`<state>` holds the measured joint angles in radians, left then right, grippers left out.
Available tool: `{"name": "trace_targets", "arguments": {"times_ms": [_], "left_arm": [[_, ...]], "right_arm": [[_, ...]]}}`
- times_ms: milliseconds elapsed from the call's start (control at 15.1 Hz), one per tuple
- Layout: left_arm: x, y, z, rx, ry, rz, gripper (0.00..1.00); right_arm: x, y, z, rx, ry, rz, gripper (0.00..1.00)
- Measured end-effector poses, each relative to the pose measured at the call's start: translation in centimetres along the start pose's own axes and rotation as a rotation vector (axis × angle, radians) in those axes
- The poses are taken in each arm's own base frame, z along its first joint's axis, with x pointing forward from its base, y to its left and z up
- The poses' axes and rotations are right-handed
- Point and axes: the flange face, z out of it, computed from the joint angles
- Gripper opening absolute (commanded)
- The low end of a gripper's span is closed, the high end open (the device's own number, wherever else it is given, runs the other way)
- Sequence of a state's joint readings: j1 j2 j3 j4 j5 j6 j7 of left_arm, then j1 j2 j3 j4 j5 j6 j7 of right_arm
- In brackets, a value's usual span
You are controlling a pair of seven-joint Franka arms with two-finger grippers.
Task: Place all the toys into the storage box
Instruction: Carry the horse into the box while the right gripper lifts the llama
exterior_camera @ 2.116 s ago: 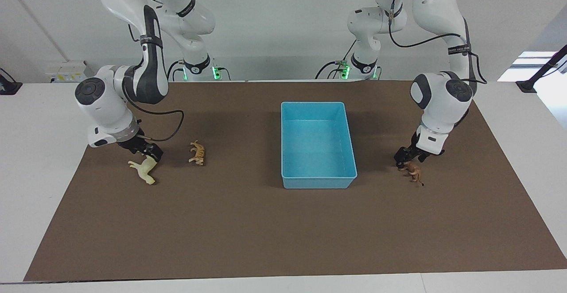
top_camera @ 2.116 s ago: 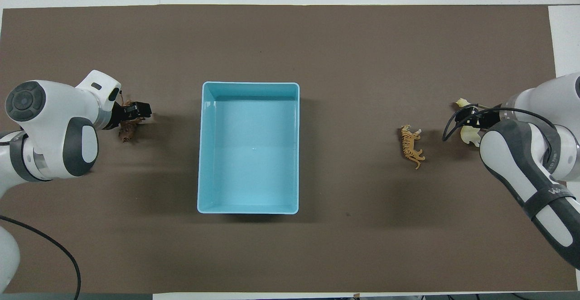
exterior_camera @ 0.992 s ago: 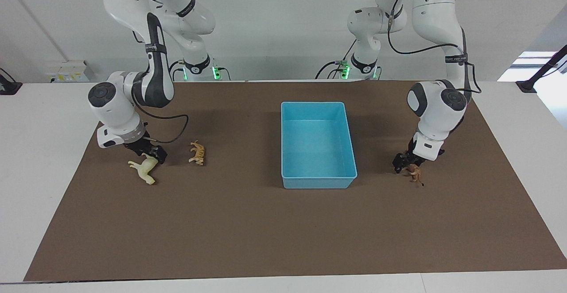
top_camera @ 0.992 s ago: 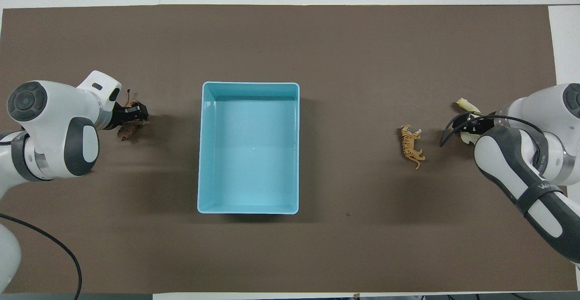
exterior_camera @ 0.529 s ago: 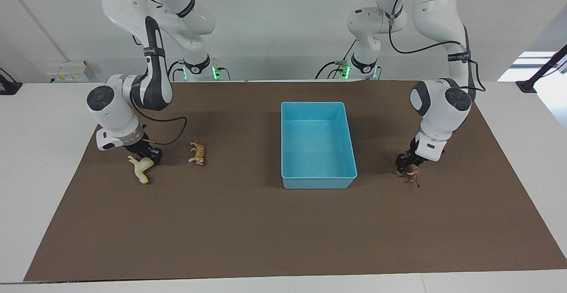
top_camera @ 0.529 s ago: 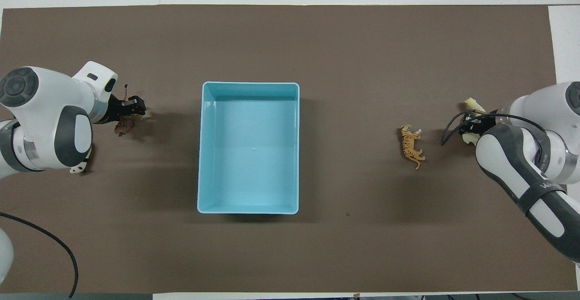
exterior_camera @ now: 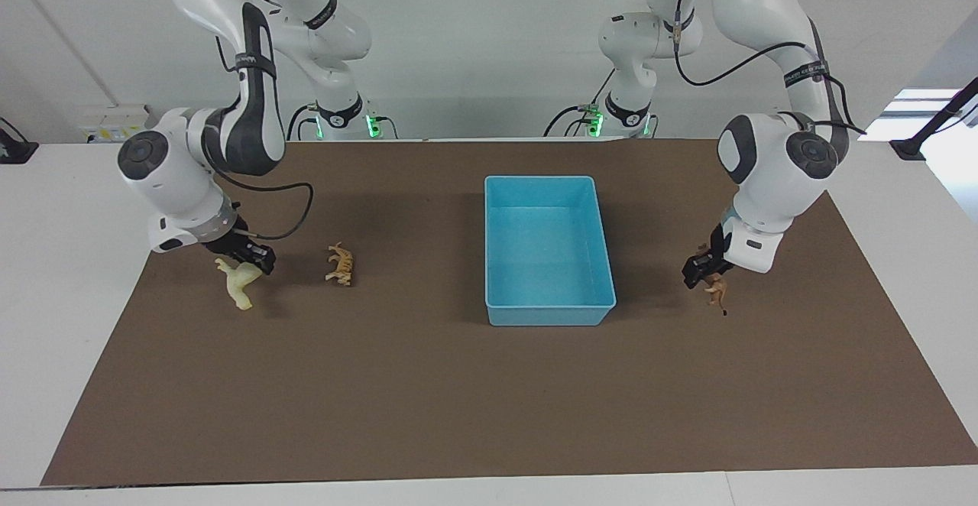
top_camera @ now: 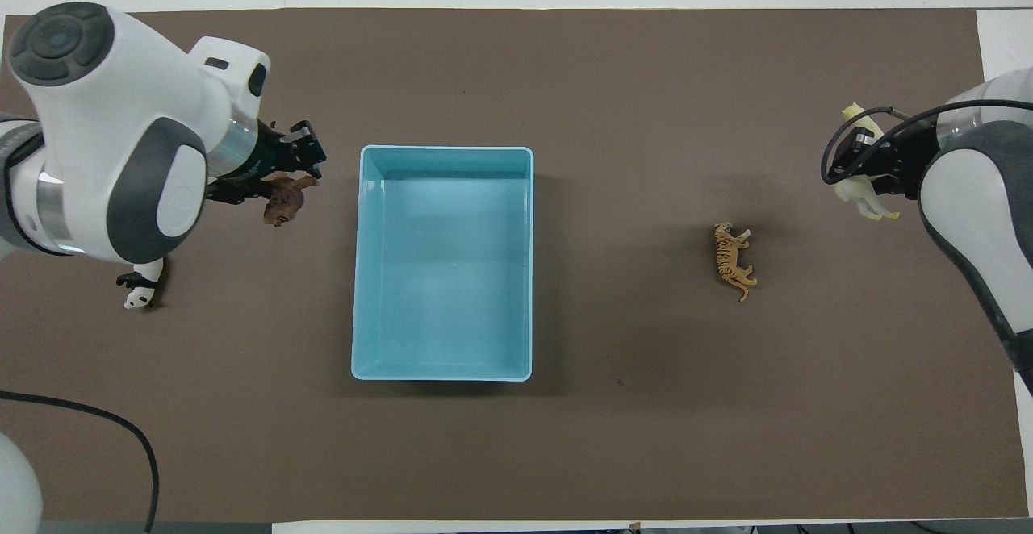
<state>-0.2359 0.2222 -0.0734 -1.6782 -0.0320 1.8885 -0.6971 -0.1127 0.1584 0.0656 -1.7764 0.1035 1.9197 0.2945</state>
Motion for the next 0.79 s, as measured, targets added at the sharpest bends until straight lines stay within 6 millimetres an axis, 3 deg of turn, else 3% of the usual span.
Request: {"name": "trace_targets", "arguments": {"times_ms": [132,198,264,331,397,793], "left_arm": [[-4.1,4.5,-0.5,-0.005,0.002,-0.032,0.41],[-5.9,6.1,-0.3,-0.003,-0.001,-0.043,0.48],[-7.4,7.4,0.0,0.002,-0.005,-0.047,0.63],[-8.6,8.2,0.4,0.006,-0.008,-0.043,0.92],[-9.4,8.7,0.9,0.009,-0.010,-0.037,1.00],[-9.8,8.5,2.2,0.005,-0.004,-0.036,1.00]], "right_arm": [[-1.4,-4.2,-0.4,0.002,0.004,-0.057,0.00],[-2.2,-5.8,-0.2,0.001,0.001,-0.082,0.00],[-2.8,-7.1,0.0,0.000,-0.002,-0.103,0.00],[-3.3,-8.1,0.1,0.000,-0.004,-0.121,0.00],[-3.7,-8.9,0.2,-0.001,-0.005,-0.137,0.00],[-4.8,-10.6,0.5,-0.005,-0.014,-0.165,0.00]]}}
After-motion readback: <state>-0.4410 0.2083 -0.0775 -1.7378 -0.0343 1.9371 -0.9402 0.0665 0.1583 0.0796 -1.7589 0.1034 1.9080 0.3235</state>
